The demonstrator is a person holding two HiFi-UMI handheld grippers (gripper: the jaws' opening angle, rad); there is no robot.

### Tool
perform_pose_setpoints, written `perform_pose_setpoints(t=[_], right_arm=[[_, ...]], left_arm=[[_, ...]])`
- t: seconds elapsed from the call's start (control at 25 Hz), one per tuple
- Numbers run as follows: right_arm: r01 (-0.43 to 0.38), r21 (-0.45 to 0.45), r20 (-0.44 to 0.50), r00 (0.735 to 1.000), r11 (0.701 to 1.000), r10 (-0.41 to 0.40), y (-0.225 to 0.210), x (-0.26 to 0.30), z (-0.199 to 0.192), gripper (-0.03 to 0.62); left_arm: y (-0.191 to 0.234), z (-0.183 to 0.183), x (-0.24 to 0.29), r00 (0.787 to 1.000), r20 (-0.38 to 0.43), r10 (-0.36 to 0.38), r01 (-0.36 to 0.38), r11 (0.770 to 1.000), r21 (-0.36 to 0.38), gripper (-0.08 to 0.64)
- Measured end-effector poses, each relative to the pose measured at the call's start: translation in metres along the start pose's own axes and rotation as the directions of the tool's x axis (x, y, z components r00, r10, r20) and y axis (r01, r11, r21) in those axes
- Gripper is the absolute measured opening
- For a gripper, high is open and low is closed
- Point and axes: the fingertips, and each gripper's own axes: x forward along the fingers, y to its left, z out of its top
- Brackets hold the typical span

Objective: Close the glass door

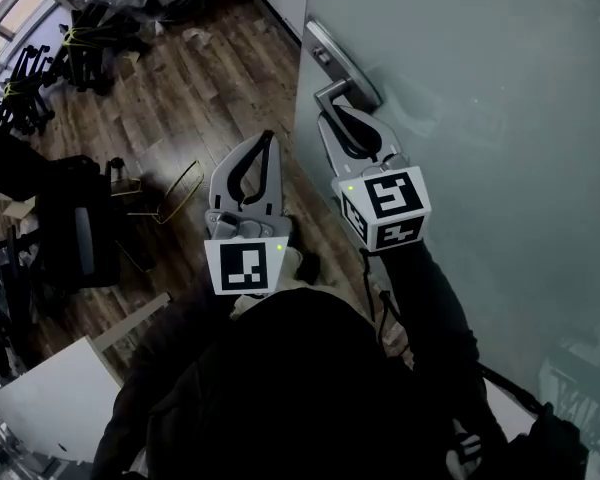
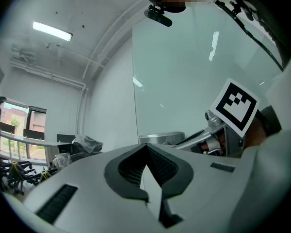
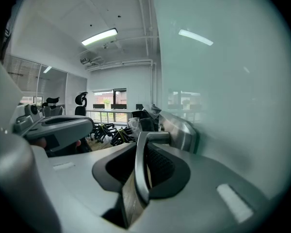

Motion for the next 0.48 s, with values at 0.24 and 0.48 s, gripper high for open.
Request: perform_pose_setpoints(t=[0.24, 0.48], right_arm=[[-0.083, -0.031, -0.006, 0.997, 0.996, 0.082, 0.082, -0.013, 0.004, 0.064], [-0.168, -0.060, -0.009, 0.986, 0.984, 0.168, 0.147, -0.029, 0.006, 0.064]], left_arm=[[0.023, 0.010, -0.094, 0.993, -0.008, 0.118, -0.118, 0.993, -0.023, -0.004], [0.041, 0.021, -0.160, 0.975, -0.014, 0.222, -0.222, 0.975, -0.024, -0.003]])
